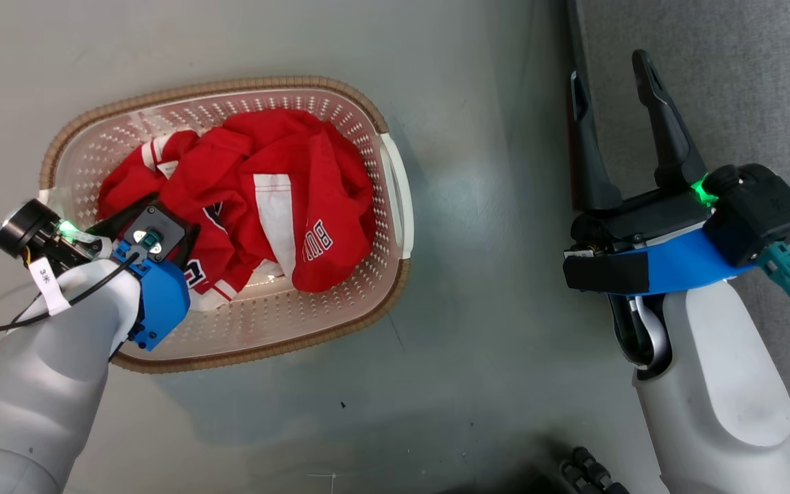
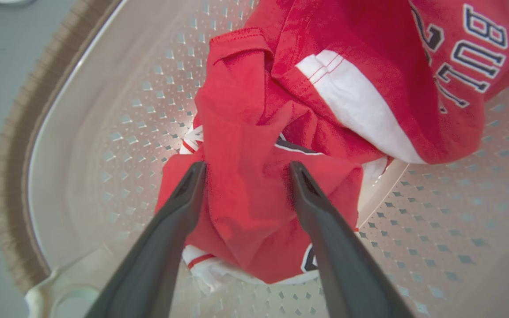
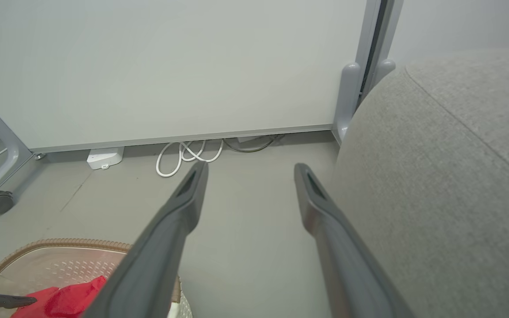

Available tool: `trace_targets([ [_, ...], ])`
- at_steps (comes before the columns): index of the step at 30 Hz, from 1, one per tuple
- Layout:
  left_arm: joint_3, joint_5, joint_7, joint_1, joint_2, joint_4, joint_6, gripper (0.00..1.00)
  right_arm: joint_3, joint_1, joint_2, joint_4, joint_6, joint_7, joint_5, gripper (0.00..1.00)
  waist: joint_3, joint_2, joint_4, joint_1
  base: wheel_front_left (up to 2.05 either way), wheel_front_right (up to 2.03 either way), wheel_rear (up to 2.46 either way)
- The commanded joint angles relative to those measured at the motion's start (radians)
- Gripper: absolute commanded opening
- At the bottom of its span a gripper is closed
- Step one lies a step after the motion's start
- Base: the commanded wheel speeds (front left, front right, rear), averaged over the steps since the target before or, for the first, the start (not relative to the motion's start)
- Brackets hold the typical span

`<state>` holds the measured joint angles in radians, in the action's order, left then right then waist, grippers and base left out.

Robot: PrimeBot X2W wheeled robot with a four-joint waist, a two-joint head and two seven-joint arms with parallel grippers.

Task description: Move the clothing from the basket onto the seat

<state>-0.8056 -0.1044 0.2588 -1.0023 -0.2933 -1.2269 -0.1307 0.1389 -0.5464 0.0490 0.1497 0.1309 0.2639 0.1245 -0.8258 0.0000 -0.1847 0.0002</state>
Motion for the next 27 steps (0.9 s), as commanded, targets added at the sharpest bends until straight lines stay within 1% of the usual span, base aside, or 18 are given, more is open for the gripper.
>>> trace_targets([
  [1,-0.018,-0.002,-0.007,-0.023,-0.006,-0.017,0.001,1.00,-0.001,-0.020,0.002,-0.008,0.000,0.001,-0.003,1.00,-0.026,0.0000,-0.002,-0.0002,0.00,0.00,0.00],
  [14,-0.095,-0.031,-0.029,-0.085,-0.001,-0.051,0.001,1.00,-0.006,-0.039,0.002,-0.026,0.000,0.001,0.005,1.00,-0.083,0.0000,-0.009,-0.0002,0.00,0.00,0.00],
  [15,-0.099,-0.035,-0.032,-0.088,0.001,-0.051,0.001,0.60,-0.007,-0.042,0.002,-0.025,0.000,0.001,0.006,1.00,-0.085,0.0000,-0.009,-0.0002,0.00,0.00,0.00],
  [16,-0.104,-0.039,-0.031,-0.089,0.003,-0.052,0.001,0.27,-0.007,-0.043,0.002,-0.024,0.000,0.001,0.006,1.00,-0.086,0.0000,-0.008,-0.0002,0.00,0.00,0.00],
  [17,-0.109,-0.046,-0.029,-0.092,0.004,-0.052,0.001,0.00,-0.008,-0.045,0.002,-0.022,0.000,0.001,0.005,1.00,-0.086,0.0000,-0.008,-0.0002,0.00,0.00,0.00],
  [23,-0.142,-0.078,-0.025,-0.091,0.011,-0.054,0.001,0.00,-0.010,-0.046,0.002,-0.015,0.000,0.001,0.003,1.00,-0.074,0.0000,0.001,-0.0002,0.00,0.00,0.00],
  [27,-0.159,-0.112,-0.016,-0.083,0.028,-0.046,0.001,0.00,-0.010,-0.041,0.002,-0.012,0.000,0.001,-0.006,1.00,-0.052,0.0000,0.012,-0.0002,0.00,0.00,0.00],
])
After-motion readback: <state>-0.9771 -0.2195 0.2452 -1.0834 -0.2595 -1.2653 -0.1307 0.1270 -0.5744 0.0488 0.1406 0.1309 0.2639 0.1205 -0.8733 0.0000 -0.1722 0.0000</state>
